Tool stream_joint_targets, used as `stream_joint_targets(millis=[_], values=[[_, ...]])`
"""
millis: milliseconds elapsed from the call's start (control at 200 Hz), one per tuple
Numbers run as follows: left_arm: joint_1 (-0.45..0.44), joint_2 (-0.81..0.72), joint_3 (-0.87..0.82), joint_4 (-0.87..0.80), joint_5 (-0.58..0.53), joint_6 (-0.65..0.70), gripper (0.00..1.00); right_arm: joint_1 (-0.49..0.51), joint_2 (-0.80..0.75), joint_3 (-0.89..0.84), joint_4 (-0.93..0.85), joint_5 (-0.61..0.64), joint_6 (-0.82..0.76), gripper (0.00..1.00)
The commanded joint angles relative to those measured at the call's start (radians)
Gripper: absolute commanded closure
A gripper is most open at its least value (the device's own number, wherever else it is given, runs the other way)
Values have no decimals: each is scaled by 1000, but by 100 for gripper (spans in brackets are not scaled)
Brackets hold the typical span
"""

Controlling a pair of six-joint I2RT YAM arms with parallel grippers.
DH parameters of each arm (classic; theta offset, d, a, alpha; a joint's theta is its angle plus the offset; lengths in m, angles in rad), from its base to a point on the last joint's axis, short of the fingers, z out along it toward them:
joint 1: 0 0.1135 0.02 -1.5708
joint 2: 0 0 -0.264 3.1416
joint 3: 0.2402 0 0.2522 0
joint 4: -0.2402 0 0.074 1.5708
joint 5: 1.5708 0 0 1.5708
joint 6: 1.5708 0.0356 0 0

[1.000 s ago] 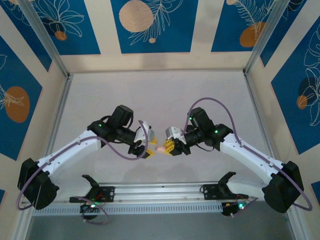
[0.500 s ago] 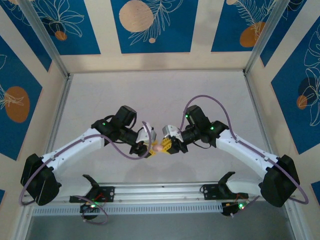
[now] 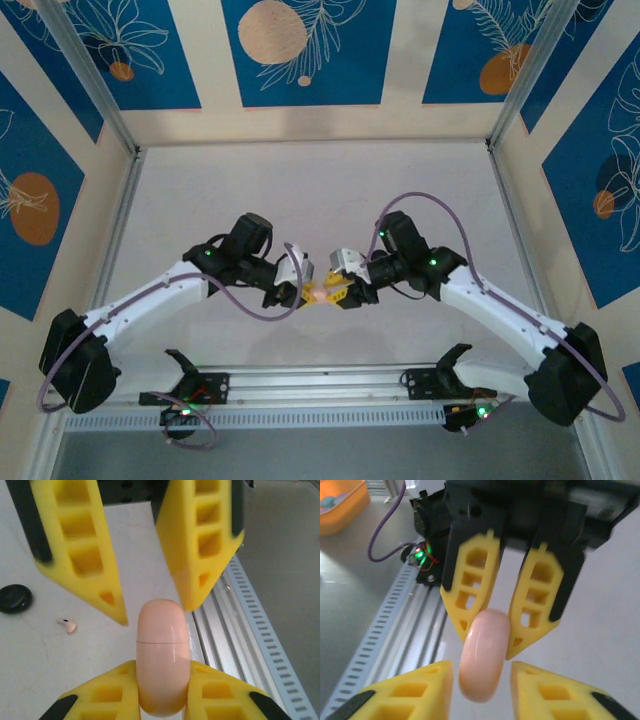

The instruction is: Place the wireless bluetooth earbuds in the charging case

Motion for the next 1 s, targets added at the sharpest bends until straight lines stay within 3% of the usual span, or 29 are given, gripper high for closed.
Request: stream_joint_targets(millis=[0,180,370,990], values=[[-8,-53,-105,241,17,-133,85,-42,-129,-101,149,11,108,56],[-7,-81,-264,676,44,-332,85,-117,-283,-277,392,-42,295,40],[-7,-62,-364,1014,62,-473,86,-136,-295,-354,588,-114,457,35],[-10,-75,-369,1031,83,-478,86,-89,-87,-235,664,-225,450,60]])
